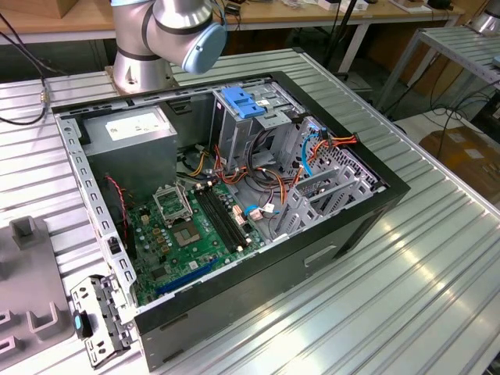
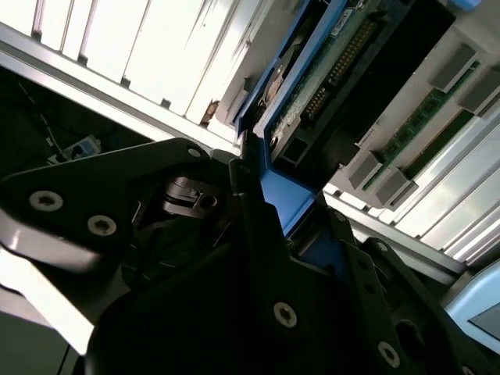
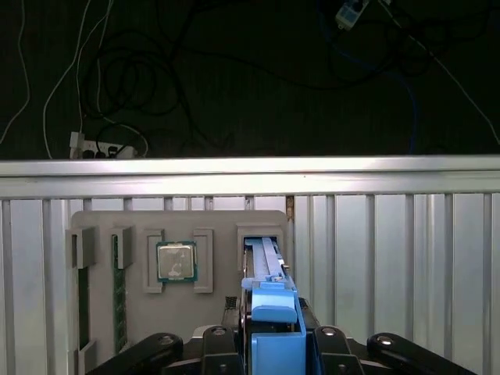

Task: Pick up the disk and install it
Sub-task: 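Pick up the disk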

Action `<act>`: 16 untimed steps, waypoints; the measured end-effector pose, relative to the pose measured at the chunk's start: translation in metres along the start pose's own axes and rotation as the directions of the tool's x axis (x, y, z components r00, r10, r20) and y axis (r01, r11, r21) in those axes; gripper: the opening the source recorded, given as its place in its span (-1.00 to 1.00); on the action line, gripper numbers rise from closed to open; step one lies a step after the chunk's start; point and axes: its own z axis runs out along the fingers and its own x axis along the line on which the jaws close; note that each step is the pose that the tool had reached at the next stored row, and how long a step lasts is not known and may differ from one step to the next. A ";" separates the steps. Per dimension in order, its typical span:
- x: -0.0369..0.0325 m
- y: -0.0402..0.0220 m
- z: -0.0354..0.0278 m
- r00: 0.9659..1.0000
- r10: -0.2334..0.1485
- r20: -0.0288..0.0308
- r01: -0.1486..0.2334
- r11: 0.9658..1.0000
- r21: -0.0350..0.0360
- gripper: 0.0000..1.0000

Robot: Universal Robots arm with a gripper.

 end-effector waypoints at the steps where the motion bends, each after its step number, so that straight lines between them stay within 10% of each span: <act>1: 0.0000 0.0000 -0.0019 1.000 0.000 0.000 0.000 1.000 0.000 -0.25; 16: 0.0003 -0.0003 -0.0589 1.000 0.000 0.000 0.000 1.000 0.000 -0.25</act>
